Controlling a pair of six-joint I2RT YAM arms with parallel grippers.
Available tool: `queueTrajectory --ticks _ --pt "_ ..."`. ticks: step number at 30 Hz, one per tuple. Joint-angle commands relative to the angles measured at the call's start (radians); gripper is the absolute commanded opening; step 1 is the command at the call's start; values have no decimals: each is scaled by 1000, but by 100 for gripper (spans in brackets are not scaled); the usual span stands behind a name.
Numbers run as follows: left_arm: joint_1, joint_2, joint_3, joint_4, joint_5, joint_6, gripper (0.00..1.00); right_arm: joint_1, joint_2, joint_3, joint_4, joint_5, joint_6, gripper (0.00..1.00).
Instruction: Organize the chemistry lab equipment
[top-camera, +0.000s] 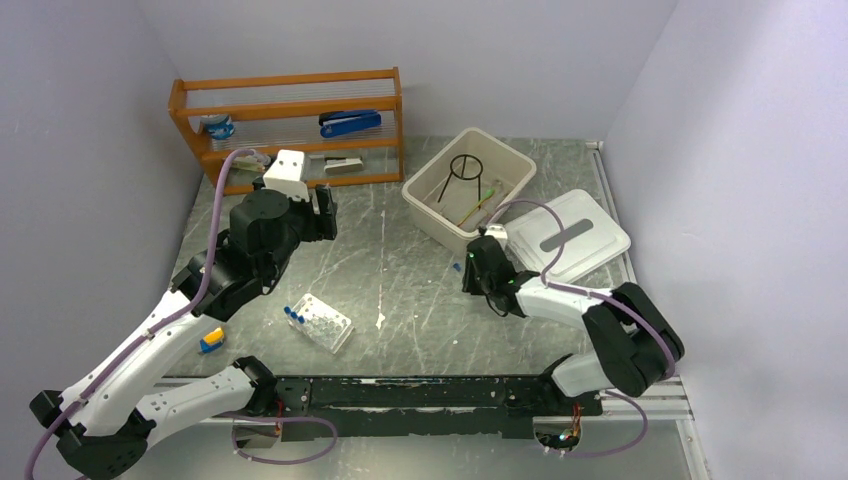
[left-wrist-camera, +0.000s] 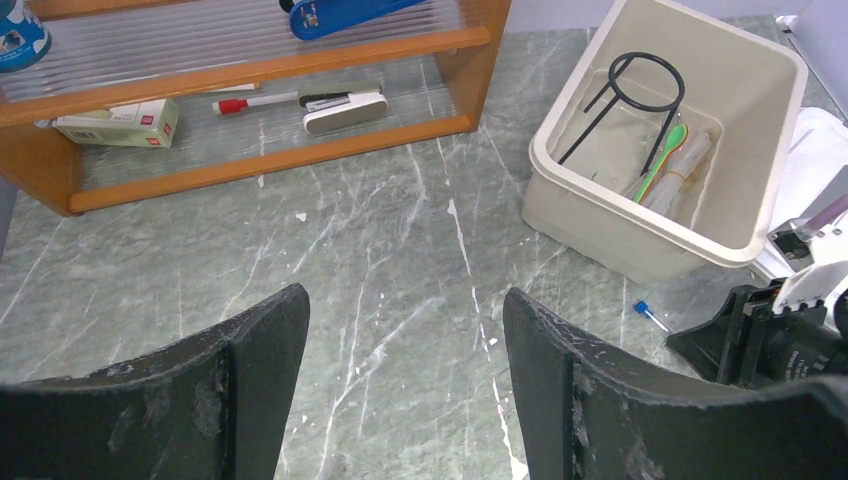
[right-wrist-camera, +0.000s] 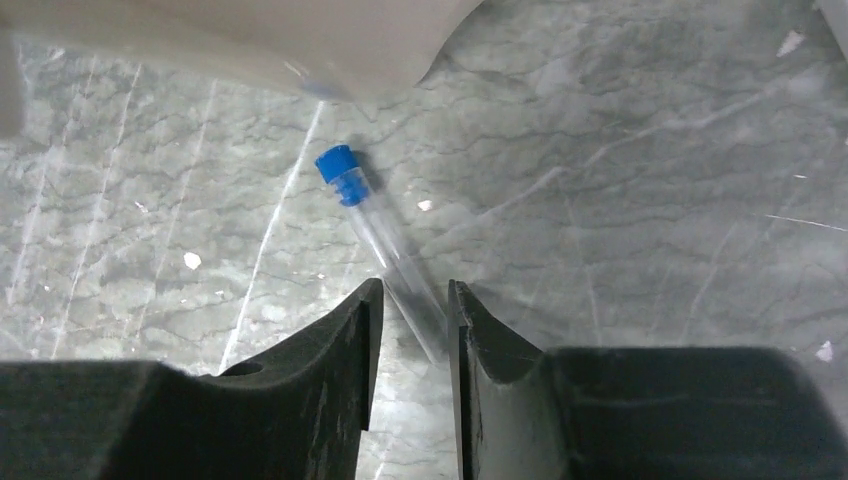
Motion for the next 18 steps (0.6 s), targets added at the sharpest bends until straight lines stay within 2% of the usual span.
queueTrajectory --ticks 1,6,11,14,18 --pt "-1 -2 11 37 13 -9 75 79 55 55 -42 106 24 33" --pt "-1 -3 13 38 16 -11 75 142 120 109 -94 196 27 32" --pt "-1 -10 10 30 12 -16 75 172 182 146 -113 254 15 23" --pt "0 -16 10 25 9 -20 75 190 172 159 -137 275 6 16" --pt "-1 -18 6 20 24 -30 75 205 105 147 -164 250 13 15"
